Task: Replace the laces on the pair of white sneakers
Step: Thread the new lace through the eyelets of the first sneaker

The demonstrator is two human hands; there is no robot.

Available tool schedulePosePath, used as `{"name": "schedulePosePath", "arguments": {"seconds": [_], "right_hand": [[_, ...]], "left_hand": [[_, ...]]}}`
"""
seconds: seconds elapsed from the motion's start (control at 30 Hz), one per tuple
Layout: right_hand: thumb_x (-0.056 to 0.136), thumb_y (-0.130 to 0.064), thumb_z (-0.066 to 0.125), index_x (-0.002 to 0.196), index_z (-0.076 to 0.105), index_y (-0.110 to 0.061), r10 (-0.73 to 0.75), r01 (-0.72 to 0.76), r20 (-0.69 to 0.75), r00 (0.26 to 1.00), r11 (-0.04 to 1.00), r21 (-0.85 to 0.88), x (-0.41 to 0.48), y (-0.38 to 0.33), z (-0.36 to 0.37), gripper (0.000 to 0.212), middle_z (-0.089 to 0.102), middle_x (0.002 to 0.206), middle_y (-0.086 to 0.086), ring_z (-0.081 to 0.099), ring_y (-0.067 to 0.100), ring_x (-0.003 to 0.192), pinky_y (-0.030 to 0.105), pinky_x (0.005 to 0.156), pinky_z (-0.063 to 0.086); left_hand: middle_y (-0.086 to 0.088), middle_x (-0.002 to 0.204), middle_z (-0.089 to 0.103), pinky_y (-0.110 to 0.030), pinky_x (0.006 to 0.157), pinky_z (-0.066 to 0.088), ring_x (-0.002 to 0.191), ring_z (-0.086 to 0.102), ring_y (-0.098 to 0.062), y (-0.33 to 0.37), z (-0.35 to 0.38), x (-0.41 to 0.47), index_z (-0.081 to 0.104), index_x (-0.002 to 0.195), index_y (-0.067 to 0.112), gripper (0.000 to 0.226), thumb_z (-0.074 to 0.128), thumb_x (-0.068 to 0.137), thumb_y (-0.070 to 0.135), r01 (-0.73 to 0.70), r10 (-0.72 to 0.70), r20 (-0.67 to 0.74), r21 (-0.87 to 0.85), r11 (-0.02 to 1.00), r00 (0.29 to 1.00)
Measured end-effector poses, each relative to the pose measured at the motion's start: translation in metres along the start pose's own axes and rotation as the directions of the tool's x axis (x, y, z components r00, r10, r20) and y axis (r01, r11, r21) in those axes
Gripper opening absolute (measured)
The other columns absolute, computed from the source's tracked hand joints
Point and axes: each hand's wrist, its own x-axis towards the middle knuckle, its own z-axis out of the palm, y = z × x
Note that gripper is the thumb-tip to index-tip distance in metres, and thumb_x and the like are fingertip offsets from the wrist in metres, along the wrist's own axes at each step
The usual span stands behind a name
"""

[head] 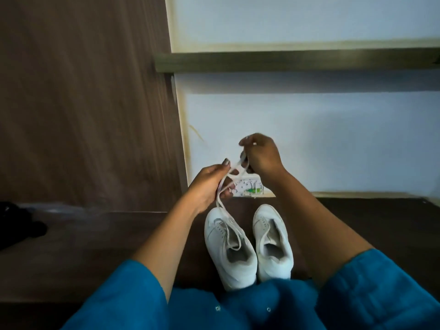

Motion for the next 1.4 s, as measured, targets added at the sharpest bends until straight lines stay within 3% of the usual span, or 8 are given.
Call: {"name": "schedulePosePath", "arguments": {"seconds": [0.1, 0.17, 0.4, 0.6, 0.8, 1.2, 1.3, 1.4], "right_hand": [[0.088, -0.017, 0.057, 0.061, 0.062, -0.006, 0.142, 0.094, 0.355, 0.924, 0.816, -0.571, 0.002, 0.051, 0.012, 0.03, 0.057, 0.053, -0.003, 0.055, 0.017, 0.06, 0.023, 0.057, 0.038], [0.081, -0.024, 0.063, 0.054, 0.052, -0.013, 0.359, 0.059, 0.372, 0.856, 0.648, -0.76, -0.001, 0.085, 0.021, 0.031, 0.054, 0.05, -0.002, 0.057, 0.019, 0.059, 0.026, 0.059, 0.044], [0.085, -0.042, 0.061, 0.06, 0.049, -0.014, 0.351, -0.022, 0.288, 0.891, 0.667, -0.745, -0.007, 0.15, 0.052, 0.039, 0.054, 0.07, 0.006, 0.056, 0.023, 0.074, 0.027, 0.064, 0.039], [0.084, -0.02, 0.056, 0.085, 0.06, -0.008, 0.334, -0.007, 0.26, 0.906, 0.627, -0.779, -0.011, 0.165, 0.06, 0.013, 0.066, 0.101, 0.014, 0.062, 0.031, 0.097, 0.031, 0.073, 0.046], [0.085, -0.006, 0.053, 0.071, 0.05, -0.012, 0.619, -0.525, 0.23, 0.751, 0.771, -0.361, -0.001, 0.172, 0.046, 0.015, 0.053, 0.076, 0.009, 0.051, 0.023, 0.068, 0.032, 0.068, 0.048], [0.09, -0.014, 0.046, 0.059, 0.05, -0.016, 0.593, -0.728, 0.495, 0.635, 0.674, 0.125, -0.002, 0.144, 0.022, 0.031, 0.045, 0.061, 0.0, 0.042, 0.014, 0.058, 0.026, 0.059, 0.036], [0.085, -0.017, 0.048, 0.057, 0.055, -0.018, 0.529, -0.727, 0.522, 0.669, 0.612, 0.311, 0.003, 0.129, 0.013, 0.029, 0.043, 0.064, -0.001, 0.042, 0.013, 0.059, 0.026, 0.059, 0.035], [0.073, -0.022, 0.055, 0.052, 0.057, -0.019, 0.473, -0.673, 0.479, 0.739, 0.532, 0.514, 0.01, 0.116, 0.002, 0.021, 0.044, 0.058, -0.004, 0.042, 0.012, 0.058, 0.025, 0.06, 0.035]], "left_hand": [[-0.01, 0.074, 0.059, -0.027, 0.056, 0.04, 0.063, 0.053, -0.02, -0.05, -0.016, 0.018, 0.06, 0.08, 0.011, 0.026, 0.049, 0.096, 0.027, 0.127, -0.091, -0.102, 0.425, 0.896, 0.991], [-0.011, 0.076, 0.052, -0.028, 0.062, 0.038, 0.065, 0.047, -0.018, -0.08, -0.022, 0.026, 0.057, 0.081, 0.01, 0.016, 0.051, 0.094, 0.018, 0.204, -0.124, -0.17, 0.628, 0.751, 0.978], [-0.006, 0.064, 0.054, -0.023, 0.042, 0.042, 0.055, 0.053, -0.017, -0.127, -0.025, 0.036, 0.061, 0.097, 0.003, 0.041, 0.059, 0.086, 0.042, 0.47, -0.311, -0.365, 0.532, 0.704, 0.878], [-0.009, 0.067, 0.053, -0.025, 0.051, 0.045, 0.056, 0.051, -0.021, -0.132, -0.027, 0.051, 0.061, 0.1, -0.001, 0.024, 0.045, 0.085, 0.009, 0.546, -0.416, -0.365, 0.427, 0.72, 0.833], [-0.008, 0.064, 0.053, -0.024, 0.049, 0.042, 0.051, 0.048, -0.018, -0.129, -0.024, 0.051, 0.059, 0.084, 0.001, 0.02, 0.04, 0.087, 0.004, 0.578, -0.515, -0.299, 0.187, 0.794, 0.803], [-0.001, 0.068, 0.055, -0.026, 0.059, 0.036, 0.059, 0.048, -0.015, -0.103, -0.023, 0.047, 0.048, 0.059, 0.014, 0.027, 0.046, 0.085, 0.016, 0.57, -0.504, -0.308, 0.183, 0.801, 0.807], [-0.005, 0.068, 0.055, -0.023, 0.046, 0.043, 0.061, 0.05, -0.015, -0.087, -0.045, 0.043, 0.055, 0.071, 0.012, 0.018, 0.053, 0.089, 0.016, 0.49, -0.413, -0.381, 0.13, 0.862, 0.828], [0.003, 0.055, 0.059, -0.028, 0.068, 0.04, 0.066, 0.055, -0.013, -0.072, -0.085, 0.035, 0.055, 0.069, 0.018, 0.019, 0.057, 0.086, 0.026, 0.445, -0.448, -0.436, -0.116, 0.888, 0.781]]}}
